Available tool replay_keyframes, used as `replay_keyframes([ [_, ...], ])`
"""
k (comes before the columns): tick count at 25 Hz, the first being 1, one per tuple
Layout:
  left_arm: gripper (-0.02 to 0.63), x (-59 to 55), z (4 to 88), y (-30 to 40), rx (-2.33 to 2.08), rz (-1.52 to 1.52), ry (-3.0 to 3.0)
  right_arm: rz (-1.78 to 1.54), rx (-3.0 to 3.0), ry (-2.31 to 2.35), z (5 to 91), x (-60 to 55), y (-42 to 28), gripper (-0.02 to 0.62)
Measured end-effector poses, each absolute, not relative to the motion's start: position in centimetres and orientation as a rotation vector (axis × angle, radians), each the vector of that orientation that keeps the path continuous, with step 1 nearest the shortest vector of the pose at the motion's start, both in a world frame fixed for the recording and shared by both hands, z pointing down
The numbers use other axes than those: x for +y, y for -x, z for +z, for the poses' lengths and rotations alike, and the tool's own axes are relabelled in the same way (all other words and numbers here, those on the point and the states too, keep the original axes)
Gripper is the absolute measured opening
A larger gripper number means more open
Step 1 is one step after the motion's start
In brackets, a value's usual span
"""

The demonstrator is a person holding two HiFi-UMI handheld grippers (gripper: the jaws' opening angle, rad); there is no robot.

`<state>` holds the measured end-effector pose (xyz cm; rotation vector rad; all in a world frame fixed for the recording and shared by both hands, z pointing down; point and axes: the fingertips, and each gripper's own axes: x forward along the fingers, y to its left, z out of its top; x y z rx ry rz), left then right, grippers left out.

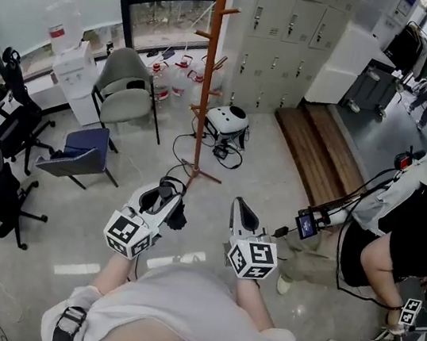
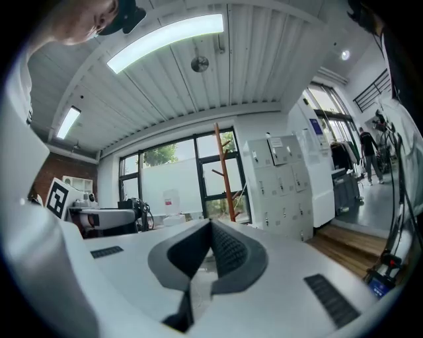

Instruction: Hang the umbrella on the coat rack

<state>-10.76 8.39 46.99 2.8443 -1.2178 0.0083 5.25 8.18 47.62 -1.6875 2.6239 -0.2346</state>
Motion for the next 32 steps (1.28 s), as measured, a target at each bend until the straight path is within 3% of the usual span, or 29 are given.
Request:
replay_keyframes([
  [32, 0.15, 8.1, 46.9, 6.6, -1.386, 0.015, -2.781, -0.237, 2.72, 1.514, 48.8, 6.5, -9.3, 0.009],
])
